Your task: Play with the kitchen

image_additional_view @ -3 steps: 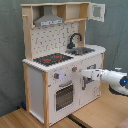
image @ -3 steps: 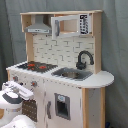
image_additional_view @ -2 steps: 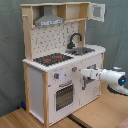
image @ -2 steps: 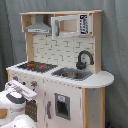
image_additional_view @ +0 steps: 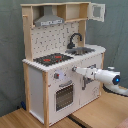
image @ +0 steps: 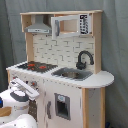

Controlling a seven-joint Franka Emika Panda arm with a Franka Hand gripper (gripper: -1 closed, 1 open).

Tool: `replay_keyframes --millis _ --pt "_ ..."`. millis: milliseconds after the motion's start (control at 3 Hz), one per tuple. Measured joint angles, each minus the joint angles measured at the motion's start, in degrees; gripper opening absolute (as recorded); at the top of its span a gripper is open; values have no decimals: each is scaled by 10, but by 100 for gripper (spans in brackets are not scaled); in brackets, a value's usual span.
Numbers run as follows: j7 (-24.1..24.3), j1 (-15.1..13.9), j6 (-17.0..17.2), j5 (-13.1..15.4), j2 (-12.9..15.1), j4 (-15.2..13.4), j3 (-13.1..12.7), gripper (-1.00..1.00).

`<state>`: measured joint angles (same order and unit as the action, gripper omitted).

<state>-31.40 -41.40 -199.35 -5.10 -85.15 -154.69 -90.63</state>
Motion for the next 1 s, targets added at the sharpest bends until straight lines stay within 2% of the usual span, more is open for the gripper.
replay_keyframes --millis 333,667,1000 --pt "44 -28 0 -3 0 26 -7 100" --pt "58 -71 -1 -8 0 63 -9 100" --pt "86 -72 0 -9 0 65 -11 100"
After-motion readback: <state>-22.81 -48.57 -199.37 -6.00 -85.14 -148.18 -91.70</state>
